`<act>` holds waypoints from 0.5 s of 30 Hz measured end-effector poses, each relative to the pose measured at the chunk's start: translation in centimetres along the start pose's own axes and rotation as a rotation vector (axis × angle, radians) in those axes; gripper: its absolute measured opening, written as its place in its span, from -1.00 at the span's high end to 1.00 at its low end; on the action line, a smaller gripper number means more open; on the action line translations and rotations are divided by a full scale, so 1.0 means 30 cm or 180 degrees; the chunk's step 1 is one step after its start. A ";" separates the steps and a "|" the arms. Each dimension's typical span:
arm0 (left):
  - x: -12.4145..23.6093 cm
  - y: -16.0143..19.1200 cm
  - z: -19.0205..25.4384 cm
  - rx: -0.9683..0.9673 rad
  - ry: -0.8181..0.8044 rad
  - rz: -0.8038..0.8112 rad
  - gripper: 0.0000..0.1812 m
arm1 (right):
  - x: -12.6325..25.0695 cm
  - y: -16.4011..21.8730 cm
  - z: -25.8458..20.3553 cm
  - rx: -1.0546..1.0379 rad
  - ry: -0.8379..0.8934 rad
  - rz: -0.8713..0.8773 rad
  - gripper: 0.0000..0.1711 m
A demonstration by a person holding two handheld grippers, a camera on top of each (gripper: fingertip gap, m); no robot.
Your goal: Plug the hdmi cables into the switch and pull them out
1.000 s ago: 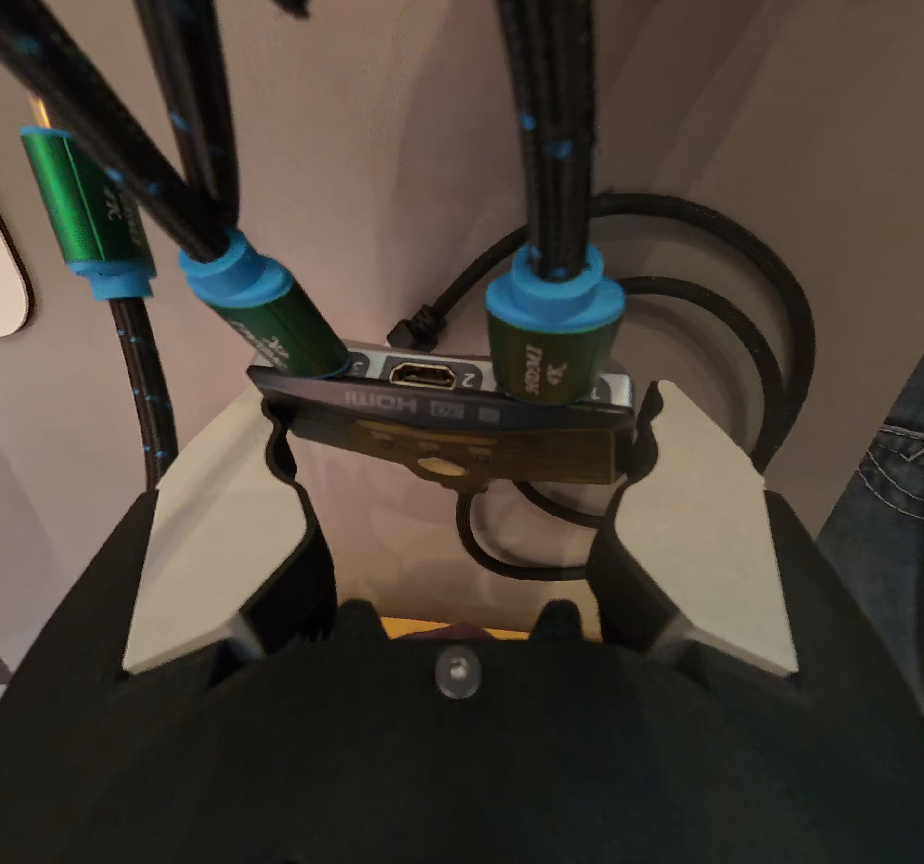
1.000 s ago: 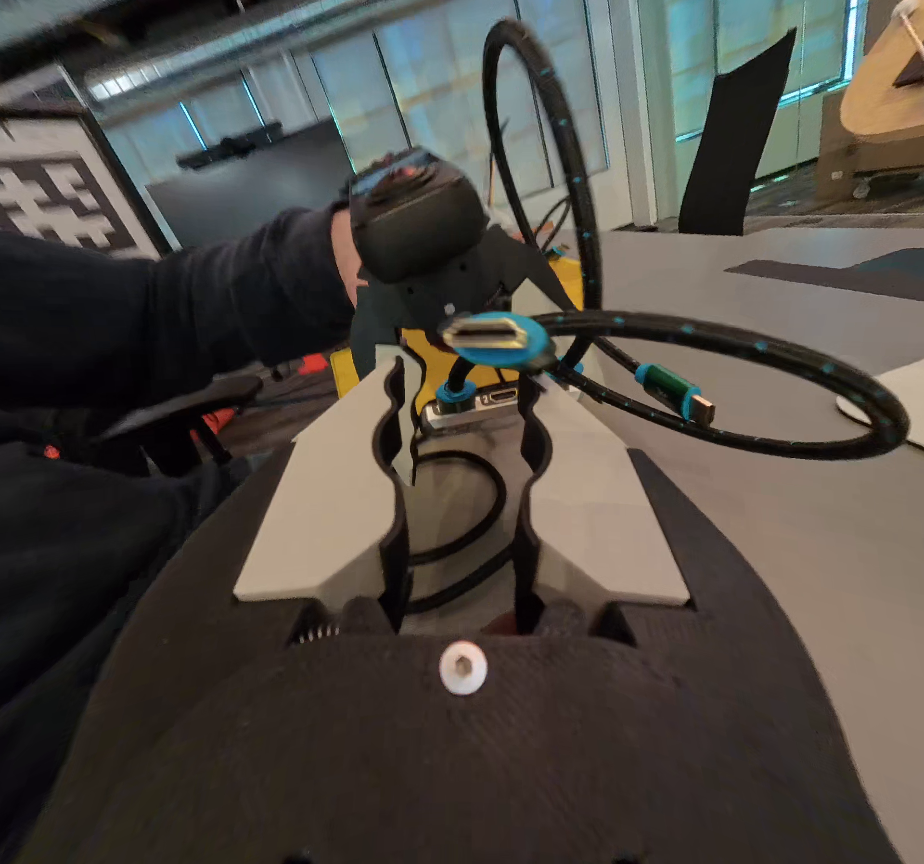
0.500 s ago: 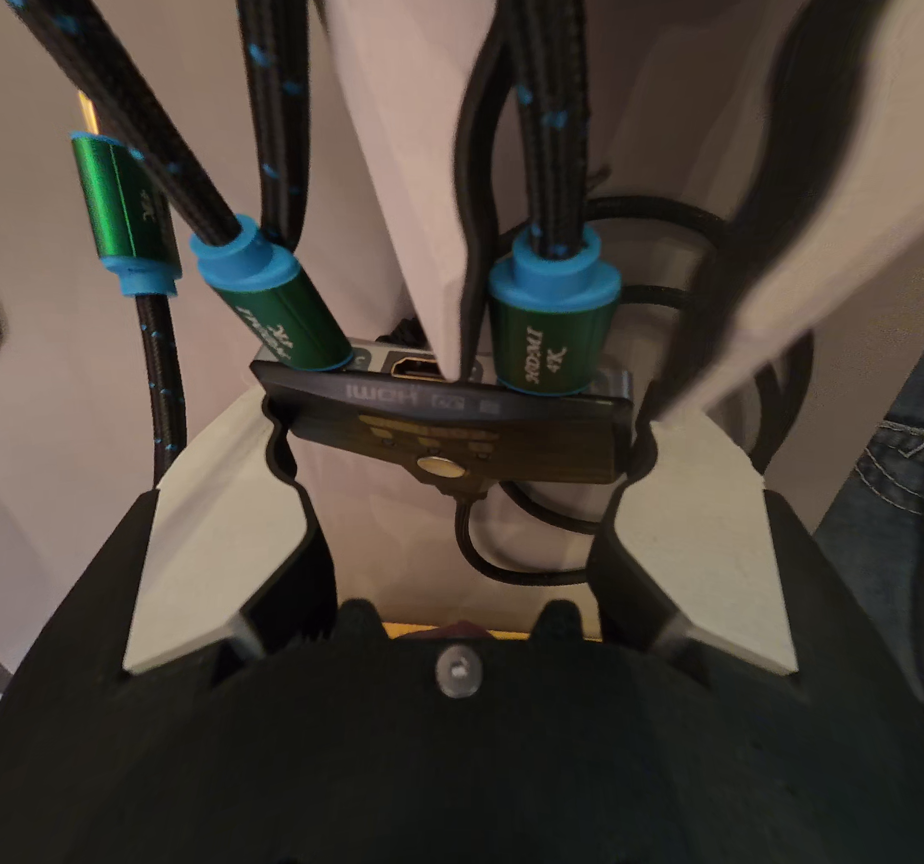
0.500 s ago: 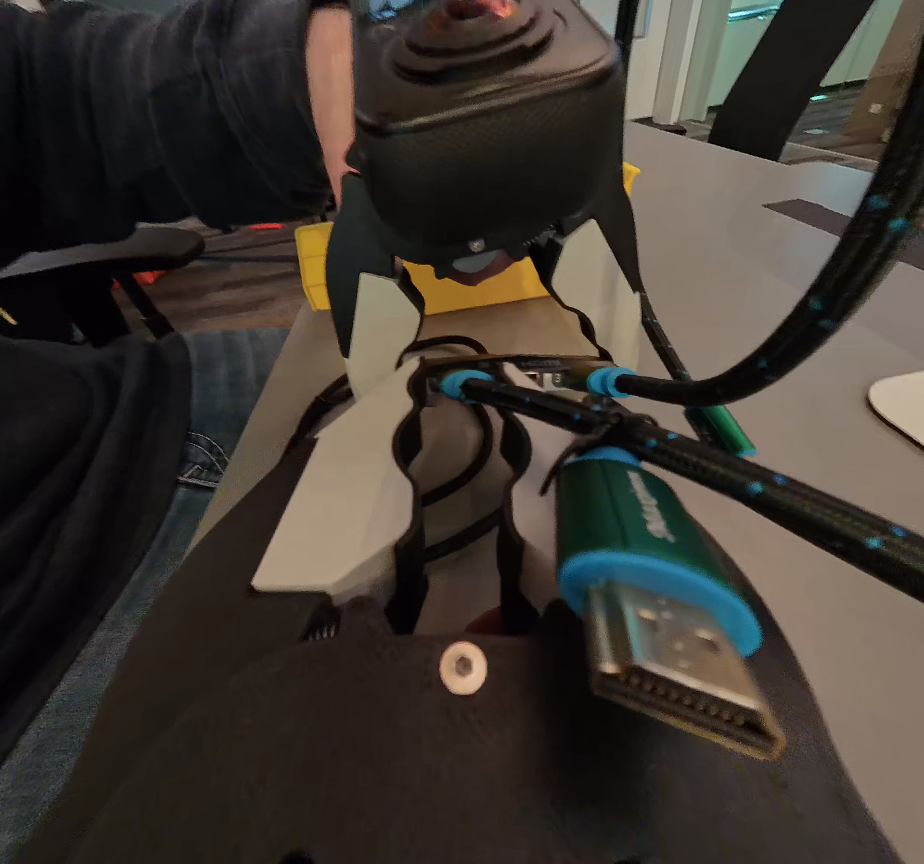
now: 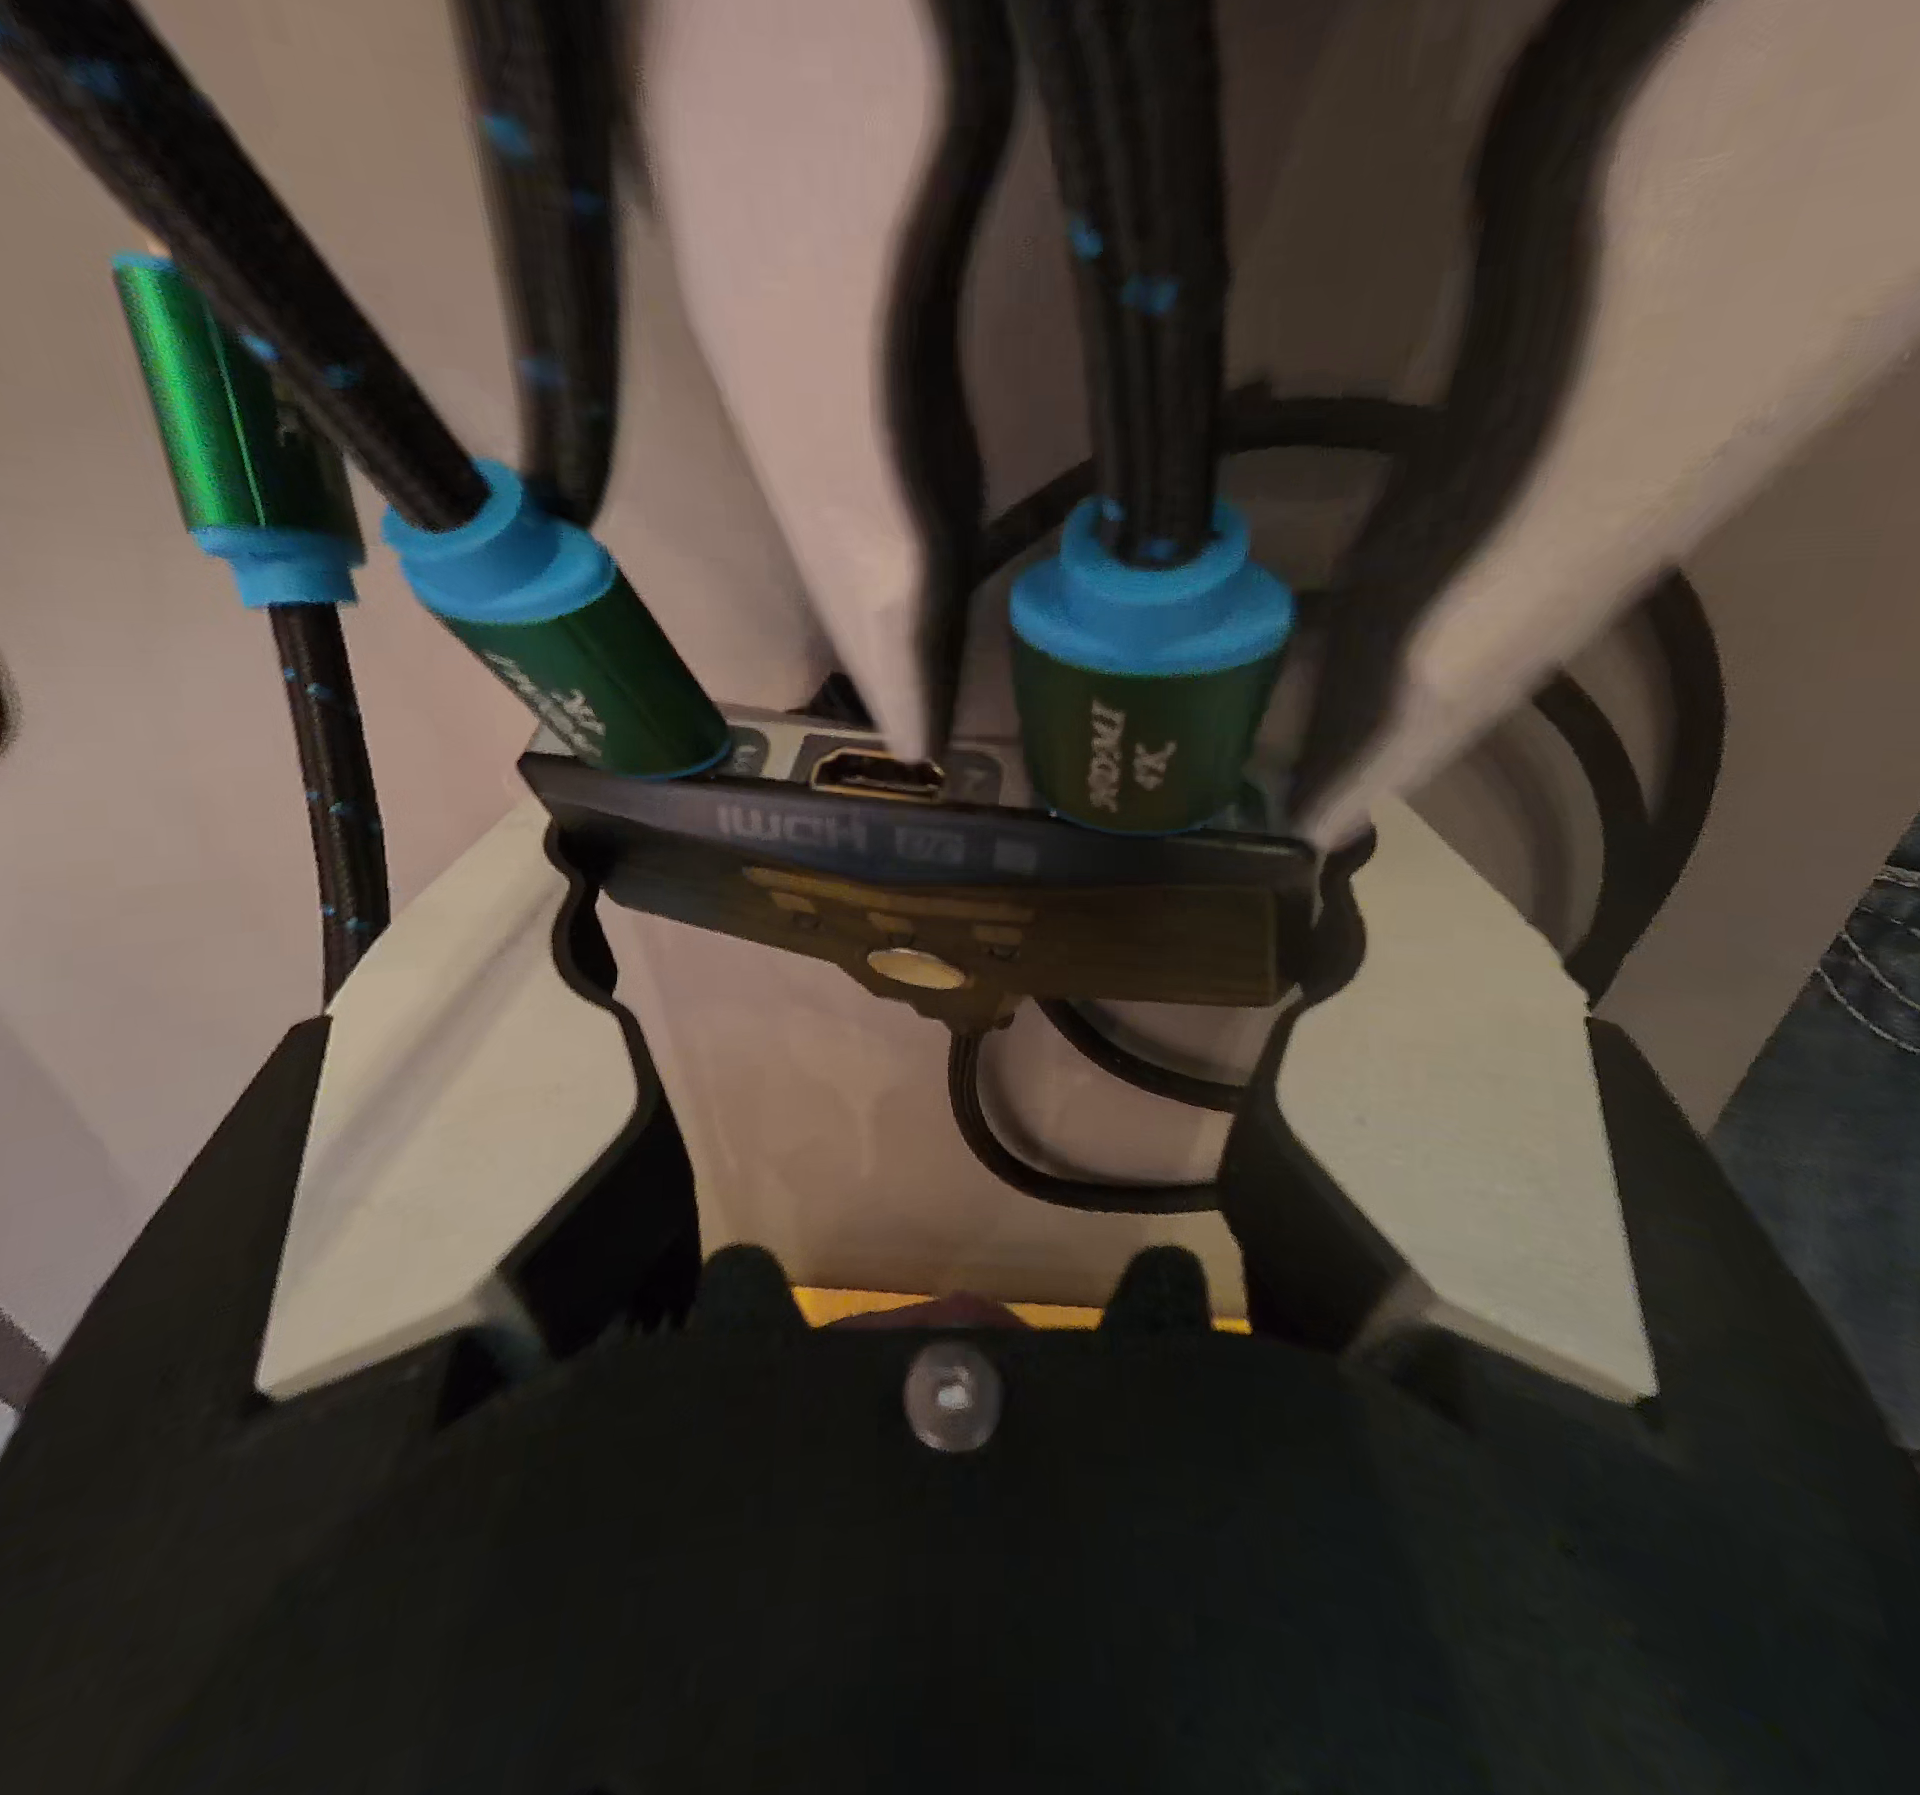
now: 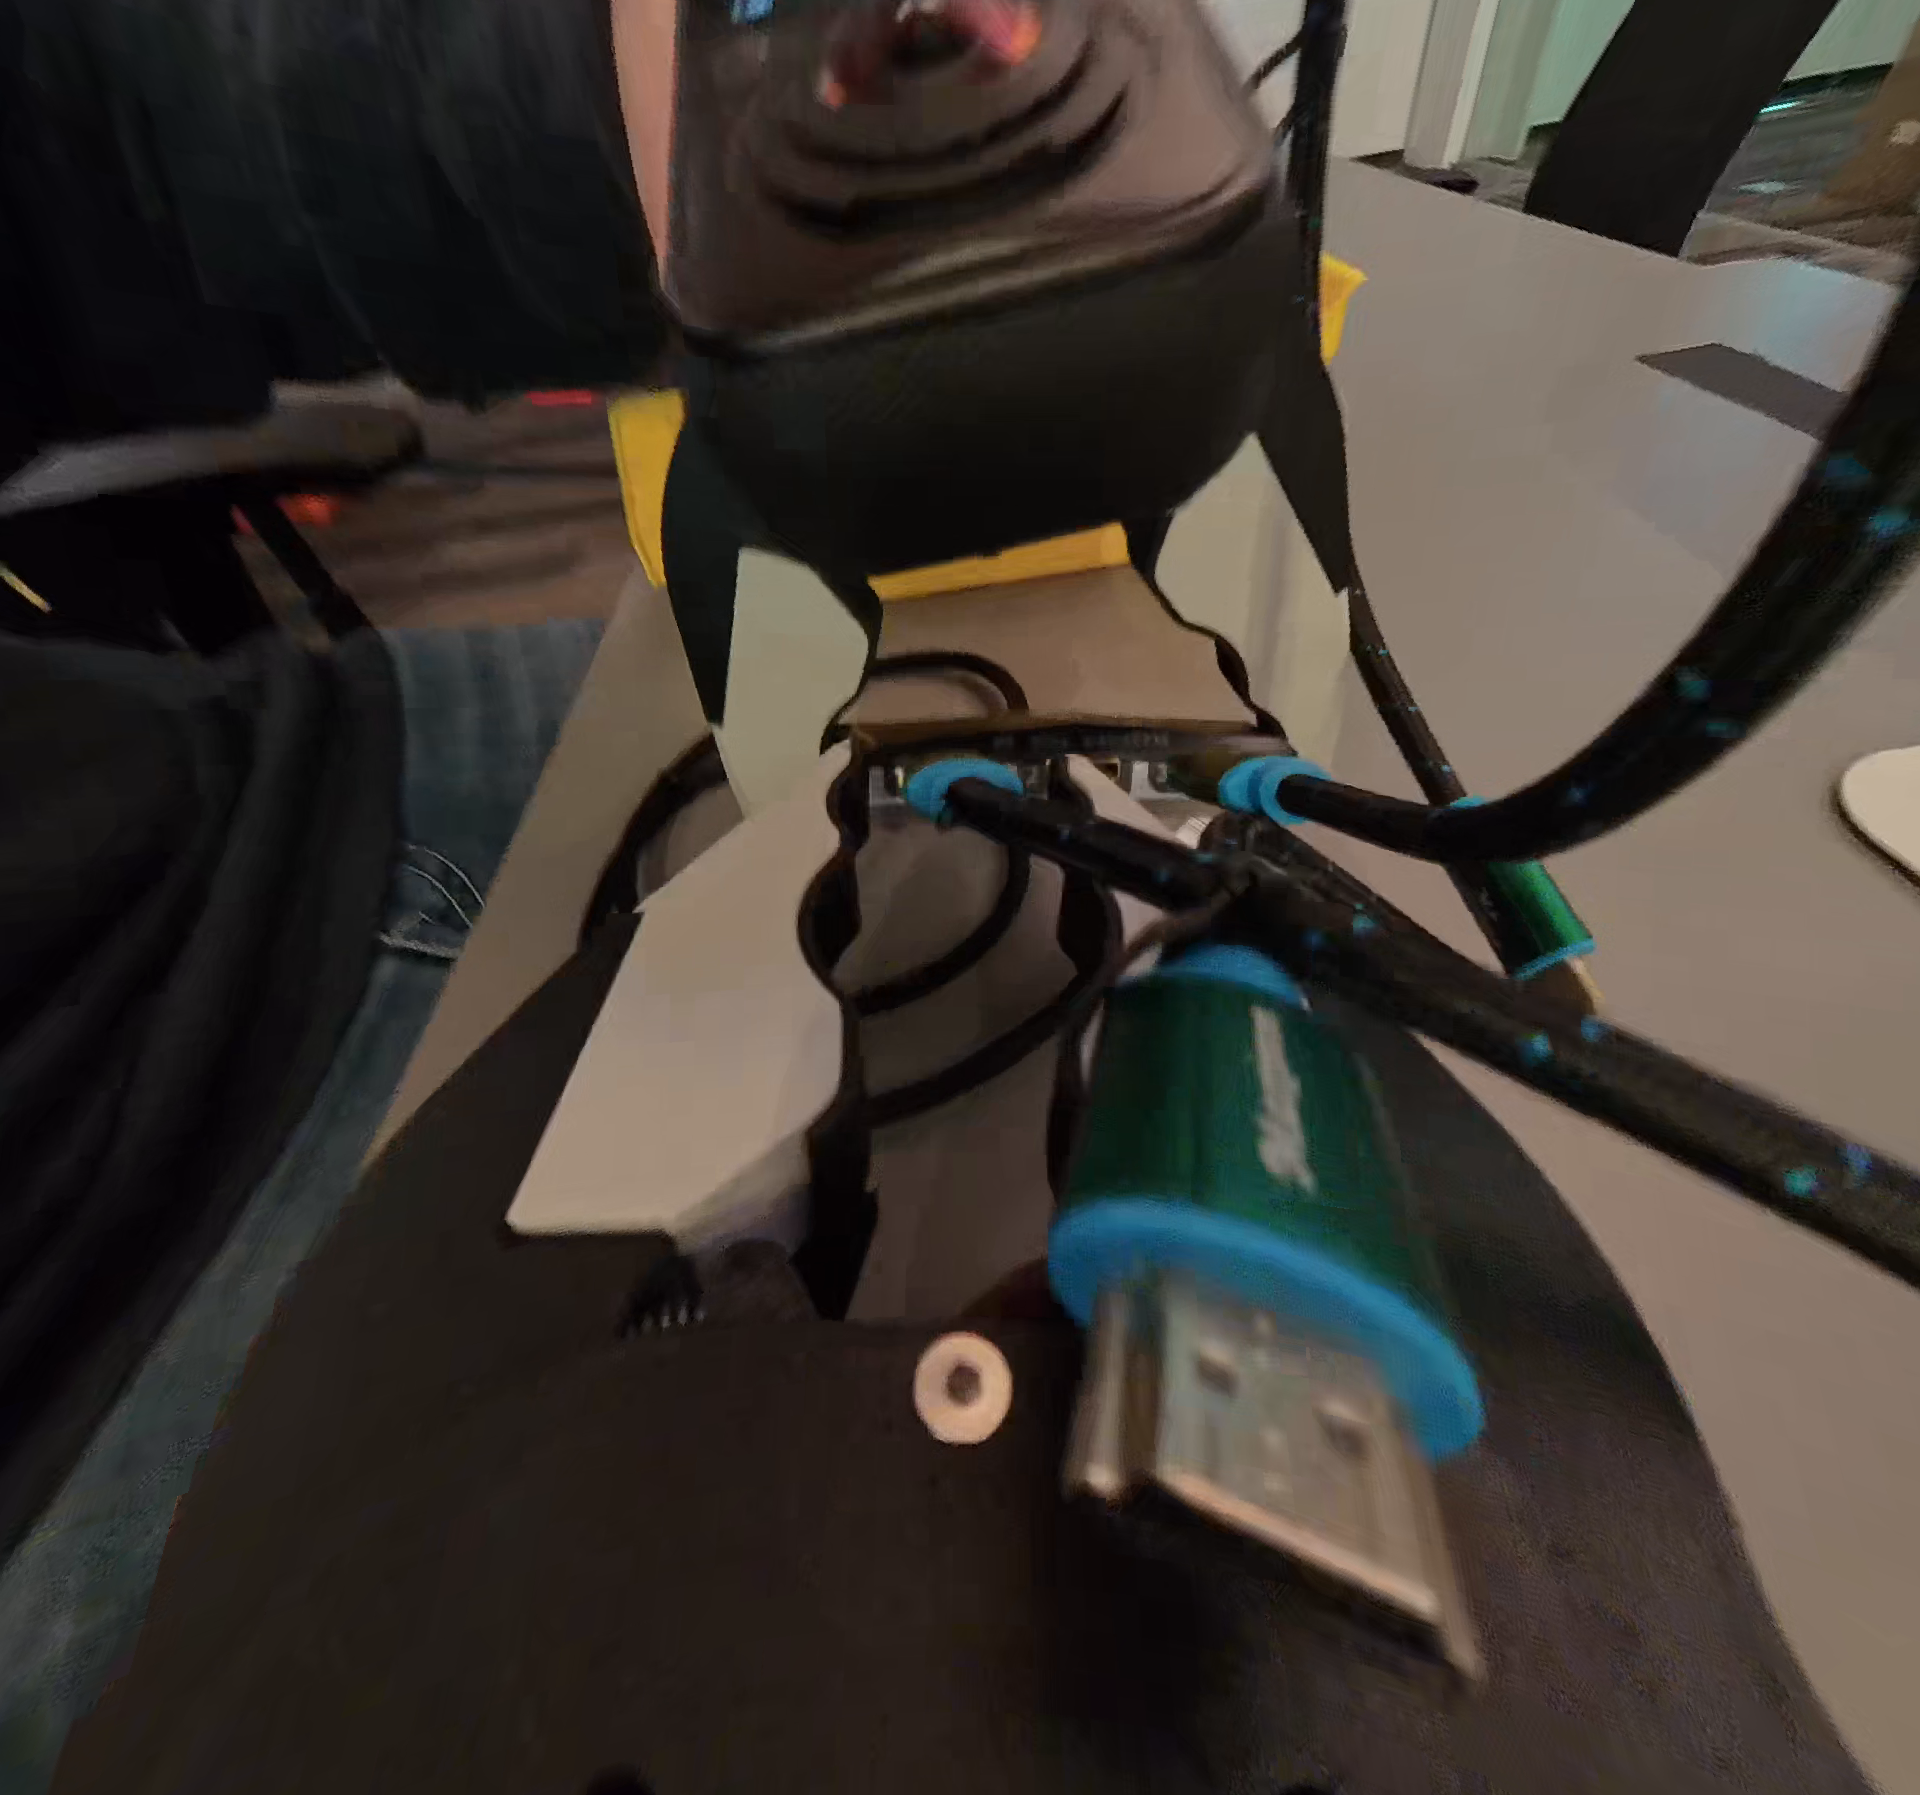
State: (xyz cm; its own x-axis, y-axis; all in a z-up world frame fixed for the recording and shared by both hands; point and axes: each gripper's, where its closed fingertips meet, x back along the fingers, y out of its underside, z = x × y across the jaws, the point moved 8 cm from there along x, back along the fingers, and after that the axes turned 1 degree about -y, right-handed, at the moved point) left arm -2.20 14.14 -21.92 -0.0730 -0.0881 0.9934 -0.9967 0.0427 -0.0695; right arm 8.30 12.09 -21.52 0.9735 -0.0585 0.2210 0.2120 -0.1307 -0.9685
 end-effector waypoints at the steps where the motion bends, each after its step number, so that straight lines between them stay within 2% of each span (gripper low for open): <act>1: -0.003 -0.003 0.001 0.0036 0.0023 0.0021 -0.42 | 0.001 -0.005 0.003 -0.0083 -0.0041 0.0055 0.65; 3: -0.017 -0.003 0.008 -0.0012 0.0024 -0.0027 -0.42 | -0.006 0.005 -0.001 -0.0023 -0.0049 -0.0010 0.74; 15: -0.052 -0.008 0.024 -0.0104 0.0032 -0.0102 -0.42 | -0.012 0.036 -0.011 0.0155 -0.0107 -0.0337 0.74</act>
State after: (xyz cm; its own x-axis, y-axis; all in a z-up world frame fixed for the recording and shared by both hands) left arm -1.88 13.55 -23.51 -0.0406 -0.0800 0.9960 -0.9968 0.0725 -0.0348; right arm 8.15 11.64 -22.60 0.9476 -0.0137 0.3192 0.3169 -0.0862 -0.9445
